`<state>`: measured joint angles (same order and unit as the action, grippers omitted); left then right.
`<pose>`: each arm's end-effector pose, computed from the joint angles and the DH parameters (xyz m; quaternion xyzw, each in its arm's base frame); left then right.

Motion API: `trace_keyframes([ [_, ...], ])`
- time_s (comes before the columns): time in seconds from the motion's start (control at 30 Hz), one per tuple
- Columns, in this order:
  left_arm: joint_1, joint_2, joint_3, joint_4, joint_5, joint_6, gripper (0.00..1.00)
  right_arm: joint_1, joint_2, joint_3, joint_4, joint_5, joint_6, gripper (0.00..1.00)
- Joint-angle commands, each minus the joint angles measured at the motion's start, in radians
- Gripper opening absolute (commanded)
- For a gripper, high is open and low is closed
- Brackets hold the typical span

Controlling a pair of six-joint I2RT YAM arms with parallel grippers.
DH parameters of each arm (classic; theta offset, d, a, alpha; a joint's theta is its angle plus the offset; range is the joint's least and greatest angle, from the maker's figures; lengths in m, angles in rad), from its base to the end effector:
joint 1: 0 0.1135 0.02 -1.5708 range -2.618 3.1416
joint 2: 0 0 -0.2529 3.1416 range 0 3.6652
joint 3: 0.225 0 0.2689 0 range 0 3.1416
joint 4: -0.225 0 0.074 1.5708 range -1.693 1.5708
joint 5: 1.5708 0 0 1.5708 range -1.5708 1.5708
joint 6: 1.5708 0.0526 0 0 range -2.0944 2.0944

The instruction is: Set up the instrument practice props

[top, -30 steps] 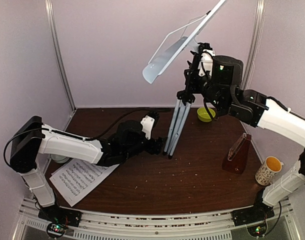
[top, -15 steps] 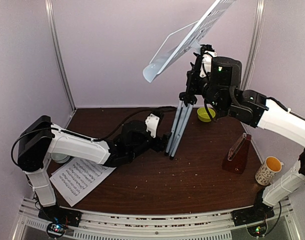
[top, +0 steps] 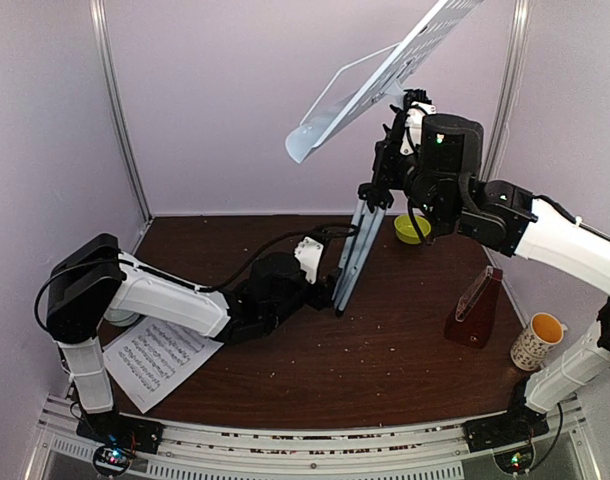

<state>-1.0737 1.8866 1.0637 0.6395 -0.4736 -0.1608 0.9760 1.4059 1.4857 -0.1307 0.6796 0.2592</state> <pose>0.2307 -0.3749 0.1805 0.1948 0.7370 -0.2127 0.6113 0.2234 0.2712 0.4378 -0.0247 0.7205 0.1791 0.6694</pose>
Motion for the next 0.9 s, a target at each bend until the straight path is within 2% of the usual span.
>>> trace_keyframes([
  [0.0, 0.001, 0.029, 0.067, 0.009, -0.098, 0.043, 0.63, 0.014, -0.097, 0.074, 0.215, 0.034, 0.05, 0.0],
  [0.17, 0.001, 0.04, 0.08, 0.041, -0.05, 0.049, 0.64, 0.025, -0.104, 0.056, 0.224, 0.054, 0.06, 0.0],
  [0.43, -0.002, 0.041, 0.113, 0.049, -0.061, 0.075, 0.72, 0.031, -0.093, 0.05, 0.222, 0.051, 0.078, 0.0],
  [0.6, -0.003, 0.042, 0.136, 0.056, -0.078, 0.099, 0.74, 0.035, -0.09, 0.035, 0.224, 0.052, 0.092, 0.0],
  [0.77, -0.003, 0.047, 0.165, 0.051, -0.087, 0.142, 0.72, 0.04, -0.084, 0.033, 0.206, 0.04, 0.112, 0.0],
  [0.87, -0.003, 0.049, 0.167, 0.052, -0.111, 0.199, 0.66, 0.041, -0.084, 0.038, 0.188, 0.032, 0.116, 0.0],
])
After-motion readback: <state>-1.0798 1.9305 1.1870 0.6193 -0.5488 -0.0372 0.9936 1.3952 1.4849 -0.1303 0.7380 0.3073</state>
